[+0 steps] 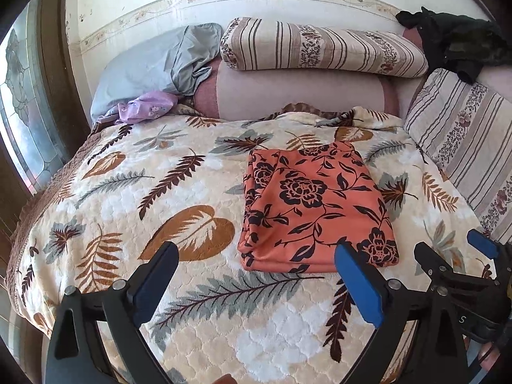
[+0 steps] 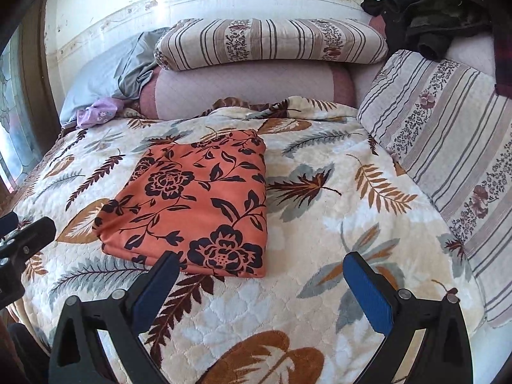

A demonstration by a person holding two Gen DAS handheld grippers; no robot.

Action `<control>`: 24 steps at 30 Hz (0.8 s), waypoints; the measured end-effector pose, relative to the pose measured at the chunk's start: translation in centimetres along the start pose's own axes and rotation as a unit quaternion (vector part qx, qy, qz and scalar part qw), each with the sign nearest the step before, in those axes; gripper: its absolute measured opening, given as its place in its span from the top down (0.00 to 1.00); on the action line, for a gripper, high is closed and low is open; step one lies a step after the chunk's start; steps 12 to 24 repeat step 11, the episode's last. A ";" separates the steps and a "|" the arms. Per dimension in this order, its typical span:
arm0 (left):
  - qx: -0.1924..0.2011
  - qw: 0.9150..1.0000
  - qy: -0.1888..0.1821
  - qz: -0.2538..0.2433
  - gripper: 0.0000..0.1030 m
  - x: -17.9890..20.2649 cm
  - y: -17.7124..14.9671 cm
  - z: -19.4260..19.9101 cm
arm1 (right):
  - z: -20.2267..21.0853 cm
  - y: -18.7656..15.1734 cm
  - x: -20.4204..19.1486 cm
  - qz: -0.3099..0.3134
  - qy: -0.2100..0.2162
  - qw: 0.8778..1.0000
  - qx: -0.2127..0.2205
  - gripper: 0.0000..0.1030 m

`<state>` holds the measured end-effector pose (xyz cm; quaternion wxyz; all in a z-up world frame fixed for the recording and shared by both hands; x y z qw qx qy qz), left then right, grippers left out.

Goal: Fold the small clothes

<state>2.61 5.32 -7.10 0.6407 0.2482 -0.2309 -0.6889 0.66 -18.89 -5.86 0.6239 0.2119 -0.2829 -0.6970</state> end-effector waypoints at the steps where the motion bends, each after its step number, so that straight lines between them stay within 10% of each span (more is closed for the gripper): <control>1: 0.003 1.000 0.006 -0.005 0.04 0.3 0.3 -0.1 | -0.1 0.3 -0.1 0.002 -0.003 1.000 0.002 0.00; 24: -0.004 1.000 -0.006 -0.022 0.03 1.9 2.9 -3.6 | -3.1 3.6 -0.7 0.026 -0.006 1.000 -0.004 0.00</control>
Point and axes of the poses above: each gripper's, at about its wrist camera, not at the fingertips, and z roughly against the way its jaws point, x to its right, y to its top, the point moved 4 cm from there along -z, roughly the way its jaws point, and after that the axes turned 8 degrees about -x, right-handed, at the moved point
